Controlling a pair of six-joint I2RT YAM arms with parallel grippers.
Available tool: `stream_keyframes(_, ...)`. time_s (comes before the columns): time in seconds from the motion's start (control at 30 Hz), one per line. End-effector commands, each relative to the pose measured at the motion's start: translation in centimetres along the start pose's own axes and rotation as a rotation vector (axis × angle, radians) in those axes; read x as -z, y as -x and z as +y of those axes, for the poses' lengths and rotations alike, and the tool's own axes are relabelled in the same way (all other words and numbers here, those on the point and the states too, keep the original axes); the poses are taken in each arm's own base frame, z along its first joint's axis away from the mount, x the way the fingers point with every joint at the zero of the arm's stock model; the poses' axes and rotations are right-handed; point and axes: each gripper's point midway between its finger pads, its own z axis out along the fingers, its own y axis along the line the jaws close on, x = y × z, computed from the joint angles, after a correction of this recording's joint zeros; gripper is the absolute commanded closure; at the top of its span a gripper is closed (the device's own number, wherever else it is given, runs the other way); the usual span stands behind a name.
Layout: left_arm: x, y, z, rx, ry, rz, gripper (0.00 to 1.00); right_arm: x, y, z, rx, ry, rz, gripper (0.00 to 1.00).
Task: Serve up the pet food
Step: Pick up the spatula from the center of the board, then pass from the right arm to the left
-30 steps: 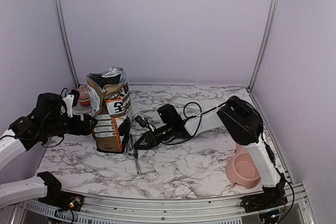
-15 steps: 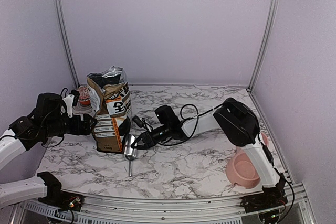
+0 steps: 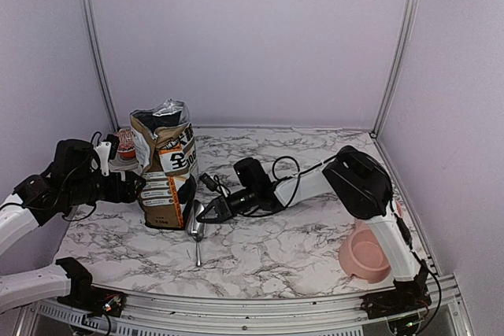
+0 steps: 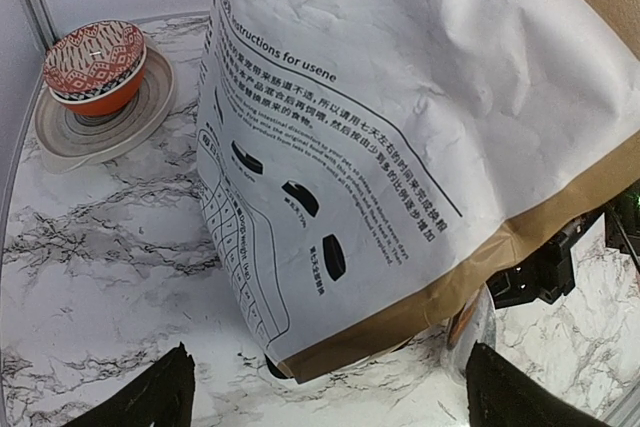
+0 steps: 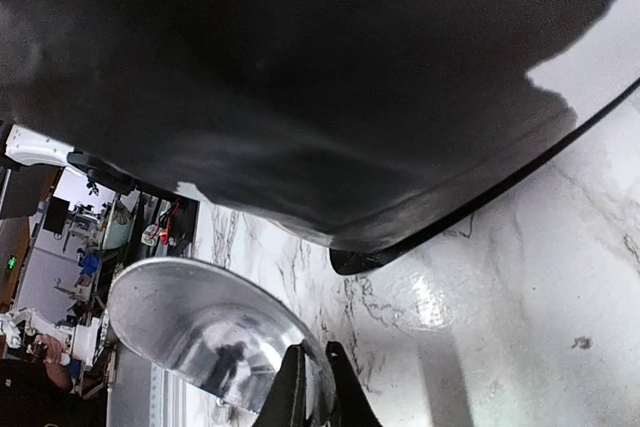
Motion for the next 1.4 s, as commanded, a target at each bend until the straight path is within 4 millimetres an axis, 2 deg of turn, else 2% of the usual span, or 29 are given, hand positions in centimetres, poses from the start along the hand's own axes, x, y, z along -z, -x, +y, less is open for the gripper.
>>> stream_keyframes(0.0, 0.2, 0.5, -0.3, -0.002, -0.022, -0.030, 0.05, 0.6, 0.6, 0.9, 0.033, -0.051, -0.031, 1.00)
stream_keyframes(0.13, 0.9, 0.9, -0.5, 0.006, -0.034, -0.054, 0.05, 2.1, 1.4, 2.3, 0.056, -0.073, -0.052, 1.00)
stream_keyframes(0.37, 2.4, 1.7, -1.0, 0.026, -0.064, -0.073, 0.05, 6.0, 3.2, 4.7, 0.155, -0.181, -0.078, 1.00)
stream_keyframes(0.47, 3.5, 3.1, -1.4, 0.032, -0.075, -0.111, 0.06, 7.4, 3.8, 5.5, 0.206, -0.256, -0.076, 1.00)
stream_keyframes(0.5, 3.7, 3.3, -1.4, 0.033, -0.077, -0.116, 0.06, 8.8, 4.7, 5.1, 0.219, -0.295, -0.095, 1.00)
stream_keyframes(0.57, 4.1, 3.9, -1.8, 0.035, -0.096, -0.126, 0.07, 10.3, 5.5, 5.3, 0.246, -0.354, -0.100, 1.00)
stream_keyframes(0.83, 5.9, 7.0, -3.6, 0.018, -0.155, -0.175, 0.08, 15.4, 8.0, 7.9, 0.412, -0.585, -0.135, 1.00)
stream_keyframes(1.0, 7.0, 9.5, -5.8, -0.014, -0.224, -0.196, 0.10, 18.7, 9.0, 9.2, 0.476, -0.723, -0.184, 1.00)
stream_keyframes(1.13, 7.5, 11.3, -8.2, -0.063, -0.275, -0.204, 0.12, 20.1, 9.4, 9.6, 0.502, -0.790, -0.179, 1.00)
stream_keyframes(1.37, 7.3, 12.2, -14.8, -0.193, -0.405, -0.159, 0.14, 21.5, 10.1, 10.5, 0.555, -0.868, -0.152, 1.00)
